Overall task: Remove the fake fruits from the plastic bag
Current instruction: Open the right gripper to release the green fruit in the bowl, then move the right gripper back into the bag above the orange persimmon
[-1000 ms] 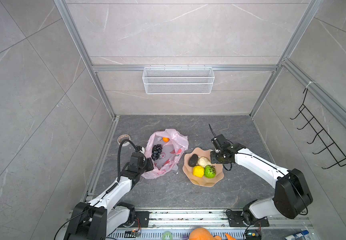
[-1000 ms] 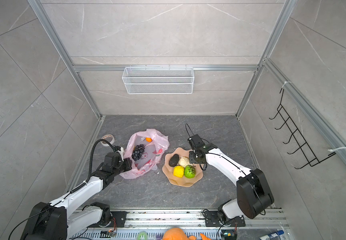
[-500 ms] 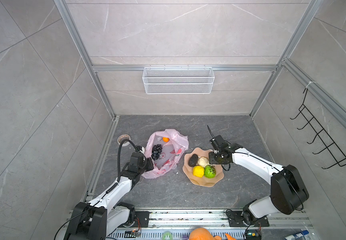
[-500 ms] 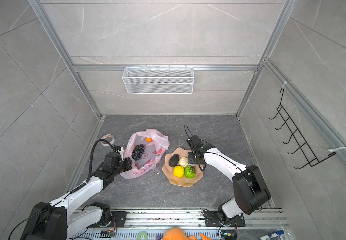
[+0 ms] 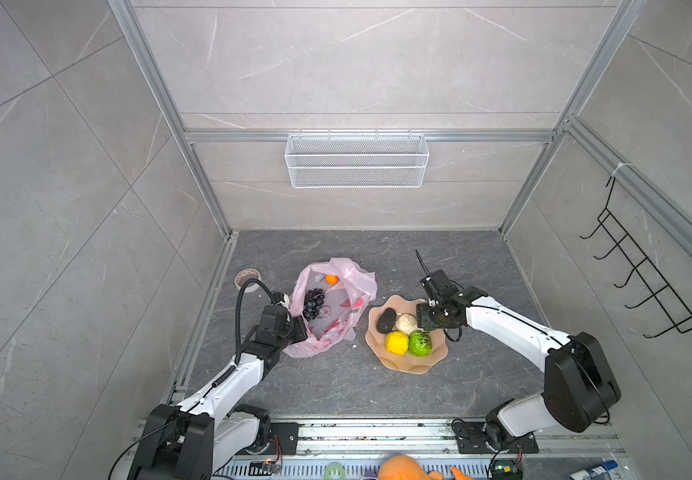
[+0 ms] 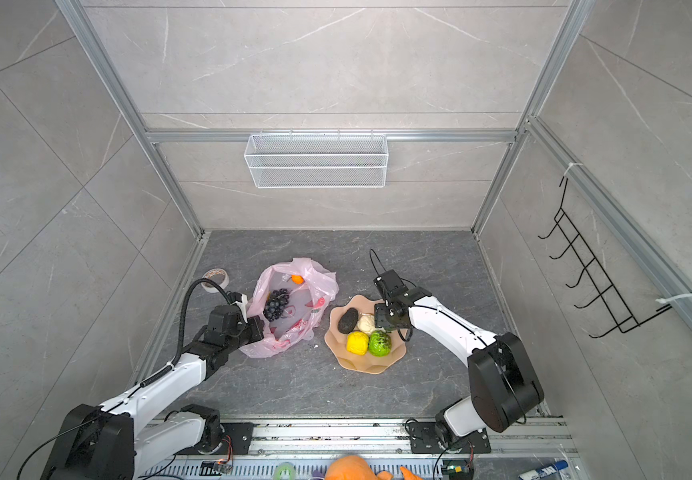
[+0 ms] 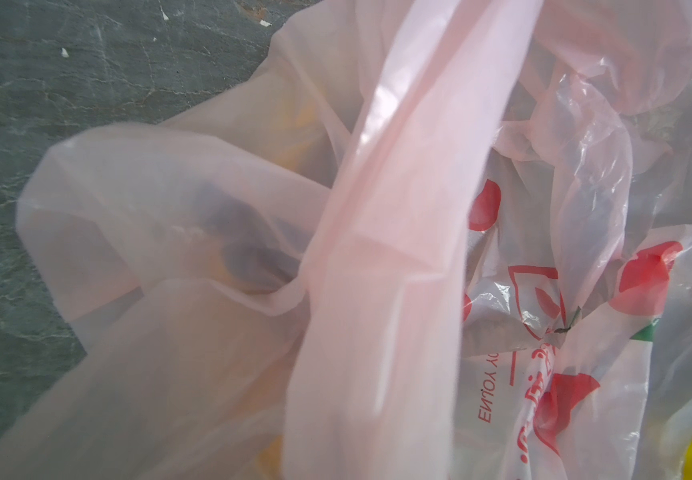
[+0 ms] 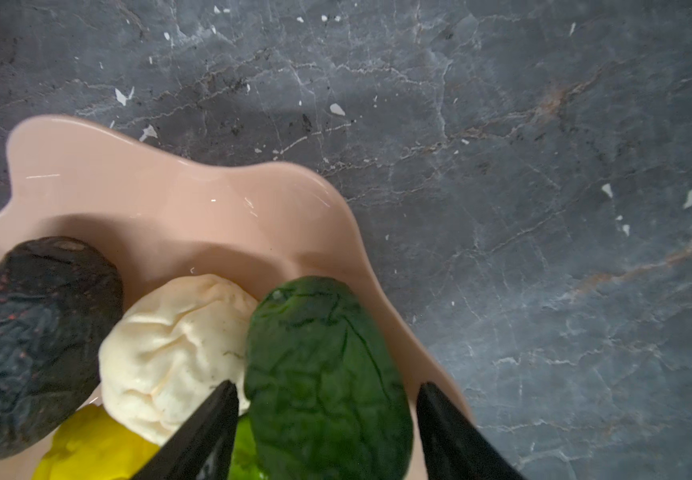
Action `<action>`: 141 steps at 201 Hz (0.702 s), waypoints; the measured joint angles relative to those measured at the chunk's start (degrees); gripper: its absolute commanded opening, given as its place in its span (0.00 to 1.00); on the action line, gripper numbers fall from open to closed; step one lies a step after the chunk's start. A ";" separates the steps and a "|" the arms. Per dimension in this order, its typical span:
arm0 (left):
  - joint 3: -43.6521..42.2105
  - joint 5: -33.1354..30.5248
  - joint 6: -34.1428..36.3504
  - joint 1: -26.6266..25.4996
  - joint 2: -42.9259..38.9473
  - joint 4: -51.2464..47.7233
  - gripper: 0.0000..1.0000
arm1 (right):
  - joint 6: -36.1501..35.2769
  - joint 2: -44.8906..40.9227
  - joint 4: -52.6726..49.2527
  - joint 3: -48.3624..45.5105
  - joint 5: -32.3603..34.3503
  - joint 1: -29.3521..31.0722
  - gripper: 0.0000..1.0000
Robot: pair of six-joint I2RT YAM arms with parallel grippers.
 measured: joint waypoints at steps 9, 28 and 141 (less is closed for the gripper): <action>0.00 0.00 0.02 0.00 -0.04 0.00 0.06 | 0.09 -0.96 -0.61 0.24 0.02 0.28 0.70; -0.02 0.00 0.00 0.00 -0.17 0.00 0.05 | 1.27 -3.61 -2.08 1.70 -0.68 2.03 0.69; -5.64 -6.08 -1.16 -0.26 -16.39 -1.49 0.00 | 6.45 14.91 6.82 29.59 -1.33 27.85 0.59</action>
